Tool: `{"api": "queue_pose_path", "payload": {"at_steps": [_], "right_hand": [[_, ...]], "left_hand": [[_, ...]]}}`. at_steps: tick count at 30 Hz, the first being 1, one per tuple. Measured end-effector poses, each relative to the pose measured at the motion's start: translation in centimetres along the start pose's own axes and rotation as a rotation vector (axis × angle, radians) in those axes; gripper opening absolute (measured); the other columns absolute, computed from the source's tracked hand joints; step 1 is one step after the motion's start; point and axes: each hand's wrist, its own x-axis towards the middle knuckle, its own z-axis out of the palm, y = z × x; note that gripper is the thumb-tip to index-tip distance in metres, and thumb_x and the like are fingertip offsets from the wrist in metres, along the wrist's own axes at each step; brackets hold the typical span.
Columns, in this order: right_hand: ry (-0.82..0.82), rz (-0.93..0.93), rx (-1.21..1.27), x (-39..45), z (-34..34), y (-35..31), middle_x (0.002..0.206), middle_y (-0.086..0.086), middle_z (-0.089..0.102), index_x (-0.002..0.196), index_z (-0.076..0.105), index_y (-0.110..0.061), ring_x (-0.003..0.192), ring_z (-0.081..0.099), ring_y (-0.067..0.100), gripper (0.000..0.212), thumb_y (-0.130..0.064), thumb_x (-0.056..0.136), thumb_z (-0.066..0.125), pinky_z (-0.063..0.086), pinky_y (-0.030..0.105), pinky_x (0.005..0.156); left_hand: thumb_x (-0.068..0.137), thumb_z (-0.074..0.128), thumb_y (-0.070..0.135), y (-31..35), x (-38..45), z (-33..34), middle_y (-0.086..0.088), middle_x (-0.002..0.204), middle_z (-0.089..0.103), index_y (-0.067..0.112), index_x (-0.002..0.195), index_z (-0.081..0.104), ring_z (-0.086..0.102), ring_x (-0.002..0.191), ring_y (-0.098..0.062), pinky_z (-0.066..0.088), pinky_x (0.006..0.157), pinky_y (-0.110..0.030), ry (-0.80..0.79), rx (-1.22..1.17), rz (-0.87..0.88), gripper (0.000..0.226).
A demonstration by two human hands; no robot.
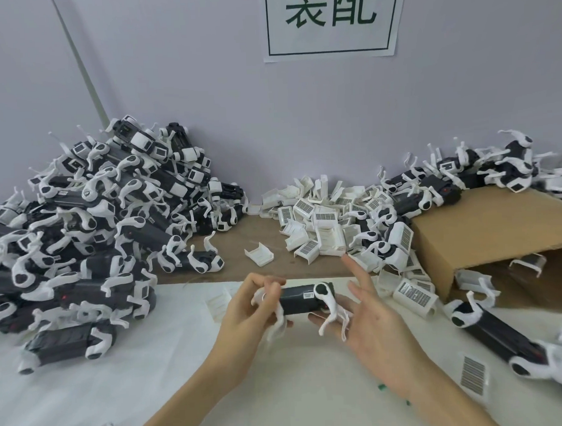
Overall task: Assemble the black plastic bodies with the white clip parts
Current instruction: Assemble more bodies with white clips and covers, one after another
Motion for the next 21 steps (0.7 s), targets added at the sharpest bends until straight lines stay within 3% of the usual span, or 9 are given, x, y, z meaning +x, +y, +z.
{"api": "queue_pose_path", "payload": {"at_steps": [2, 5, 8, 10, 12, 15, 17, 19, 21], "right_hand": [[0.111, 0.022, -0.282, -0.3, 0.8, 0.5, 0.125, 0.011, 0.074, 0.143, 0.05, -0.04, 0.113, 0.073, 0.032, 0.053, -0.046, 0.093, 0.066, 0.056, 0.038, 0.081], [0.149, 0.022, -0.464, -0.7, 0.9, 1.3, 0.115, 0.014, 0.076, 0.135, 0.06, -0.025, 0.104, 0.076, 0.03, 0.069, -0.059, 0.079, 0.081, 0.057, 0.037, 0.08], [0.169, -0.023, -0.385, -0.7, 0.6, 1.3, 0.115, 0.013, 0.076, 0.146, 0.049, -0.034, 0.106, 0.075, 0.032, 0.075, -0.047, 0.078, 0.079, 0.057, 0.04, 0.088], [0.15, -0.036, -0.359, -0.6, 0.4, 1.2, 0.121, 0.007, 0.075, 0.151, 0.038, -0.043, 0.111, 0.074, 0.028, 0.079, -0.042, 0.081, 0.074, 0.055, 0.043, 0.097], [0.123, -0.06, -0.397, -0.6, 0.2, 1.2, 0.122, -0.002, 0.074, 0.153, 0.04, -0.049, 0.109, 0.073, 0.018, 0.075, -0.042, 0.087, 0.075, 0.054, 0.044, 0.103], [0.064, -0.182, -0.701, -0.9, 0.2, 1.2, 0.134, -0.016, 0.064, 0.148, 0.045, -0.057, 0.122, 0.062, 0.002, 0.066, -0.032, 0.096, 0.075, 0.055, 0.027, 0.098], [0.044, -0.287, -0.913, -1.1, 0.3, 1.8, 0.143, -0.025, 0.056, 0.148, 0.047, -0.054, 0.135, 0.052, 0.0, 0.065, -0.018, 0.099, 0.071, 0.051, 0.024, 0.105], [0.076, -0.336, -0.962, -1.2, 0.2, 2.4, 0.139, -0.024, 0.059, 0.147, 0.051, -0.048, 0.133, 0.055, 0.003, 0.061, -0.01, 0.101, 0.065, 0.052, 0.029, 0.105], [0.063, -0.362, -0.981, -1.2, 0.0, 2.5, 0.138, -0.017, 0.063, 0.148, 0.052, -0.042, 0.131, 0.059, 0.009, 0.062, -0.001, 0.101, 0.056, 0.051, 0.035, 0.107]], "left_hand": [[0.091, 0.075, 0.044, -0.1, -0.2, 0.2, -0.001, 0.13, 0.066, 0.024, 0.12, 0.061, 0.07, 0.096, -0.024, 0.062, 0.085, -0.038, 0.004, 0.162, 0.128, 0.038], [0.083, 0.081, 0.048, -0.1, -0.3, 0.0, 0.012, 0.137, 0.064, 0.042, 0.138, 0.055, 0.069, 0.116, -0.01, 0.052, 0.094, -0.017, 0.023, 0.204, 0.108, 0.062], [0.076, 0.082, 0.055, 0.3, -0.5, 0.3, 0.003, 0.12, 0.076, 0.043, 0.118, 0.071, 0.072, 0.112, -0.012, 0.053, 0.086, -0.014, 0.01, 0.134, -0.009, 0.046], [0.077, 0.08, 0.055, 0.4, -0.5, 0.5, 0.001, 0.112, 0.079, 0.036, 0.109, 0.076, 0.074, 0.109, -0.013, 0.053, 0.085, -0.014, 0.011, 0.161, 0.015, 0.038], [0.076, 0.083, 0.052, 0.6, -0.5, 0.7, 0.001, 0.108, 0.08, 0.033, 0.107, 0.077, 0.074, 0.106, -0.012, 0.054, 0.086, -0.016, 0.038, 0.166, 0.062, 0.037], [0.071, 0.087, 0.052, 0.7, -0.7, 1.2, 0.009, 0.103, 0.078, 0.039, 0.106, 0.073, 0.073, 0.1, -0.011, 0.055, 0.084, -0.02, 0.143, 0.344, 0.197, 0.039], [0.069, 0.093, 0.049, 0.7, -1.1, 2.0, 0.011, 0.106, 0.076, 0.039, 0.109, 0.073, 0.071, 0.102, -0.018, 0.06, 0.085, -0.027, 0.171, 0.427, 0.306, 0.046], [0.071, 0.095, 0.048, 0.6, -1.8, 2.8, 0.008, 0.114, 0.073, 0.035, 0.122, 0.073, 0.07, 0.107, -0.023, 0.063, 0.085, -0.035, 0.115, 0.48, 0.432, 0.057], [0.079, 0.09, 0.052, 0.6, -2.4, 3.5, 0.006, 0.121, 0.07, 0.027, 0.131, 0.071, 0.069, 0.112, -0.024, 0.063, 0.086, -0.032, 0.075, 0.509, 0.532, 0.061]]}}
